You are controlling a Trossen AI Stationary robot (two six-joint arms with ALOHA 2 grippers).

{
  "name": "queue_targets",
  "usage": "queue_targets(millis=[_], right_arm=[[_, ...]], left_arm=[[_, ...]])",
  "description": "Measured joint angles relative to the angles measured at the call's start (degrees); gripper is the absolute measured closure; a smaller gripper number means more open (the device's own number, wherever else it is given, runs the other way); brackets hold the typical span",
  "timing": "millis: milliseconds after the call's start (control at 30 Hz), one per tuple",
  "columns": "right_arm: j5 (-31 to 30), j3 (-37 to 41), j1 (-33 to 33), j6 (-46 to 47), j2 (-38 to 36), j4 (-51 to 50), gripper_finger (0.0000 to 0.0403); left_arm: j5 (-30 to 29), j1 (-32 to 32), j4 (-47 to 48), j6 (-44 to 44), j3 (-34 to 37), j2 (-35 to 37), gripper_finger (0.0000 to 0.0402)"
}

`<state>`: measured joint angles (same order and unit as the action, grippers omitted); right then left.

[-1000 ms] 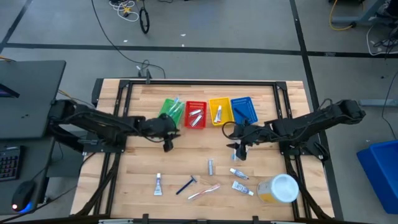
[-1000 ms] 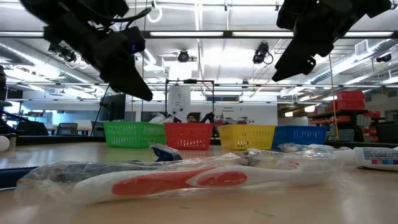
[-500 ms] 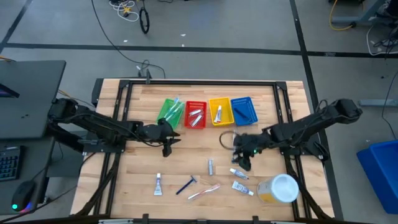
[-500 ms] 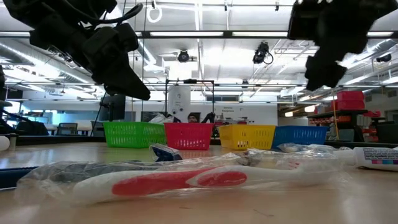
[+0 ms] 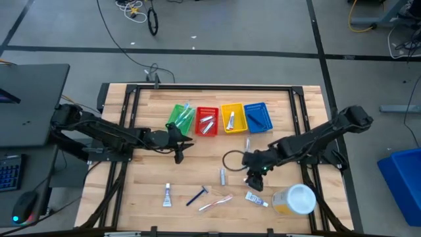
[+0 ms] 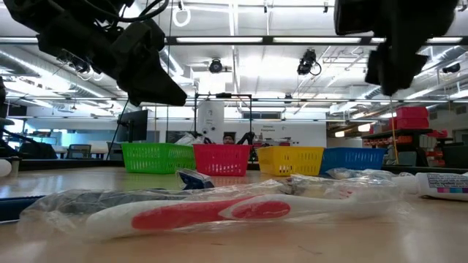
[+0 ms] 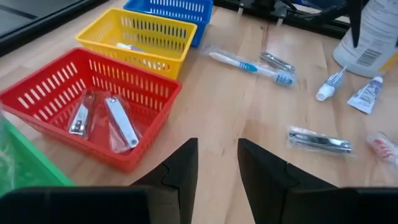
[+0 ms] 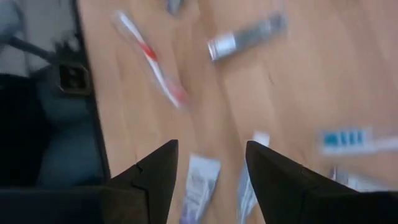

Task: Pick & Place Travel size toiletries
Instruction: Put the white toothpaste into the yellow bin

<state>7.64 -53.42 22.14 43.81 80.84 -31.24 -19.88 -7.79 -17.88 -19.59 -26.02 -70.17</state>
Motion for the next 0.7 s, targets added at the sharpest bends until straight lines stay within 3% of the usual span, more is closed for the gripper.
queue_targets(millis=[200, 433, 700], right_arm=[[1.6, -1.5, 2.3, 0.6, 6.9, -8.1, 0.0199], [3.4, -1.5, 3.1, 2.5, 11.0, -7.4, 0.0175], [1.0, -1.5, 3.1, -1.2, 13.9, -7.4, 0.0151]], left_arm=[[-0.5, 0.0, -0.1, -0.4, 0.0, 0.0, 0.0281], [-0.3, 0.0, 0.3, -0.4, 0.0, 0.0, 0.0281], [-0.2, 0.0, 0.4, -0.4, 0.0, 0.0, 0.0281]])
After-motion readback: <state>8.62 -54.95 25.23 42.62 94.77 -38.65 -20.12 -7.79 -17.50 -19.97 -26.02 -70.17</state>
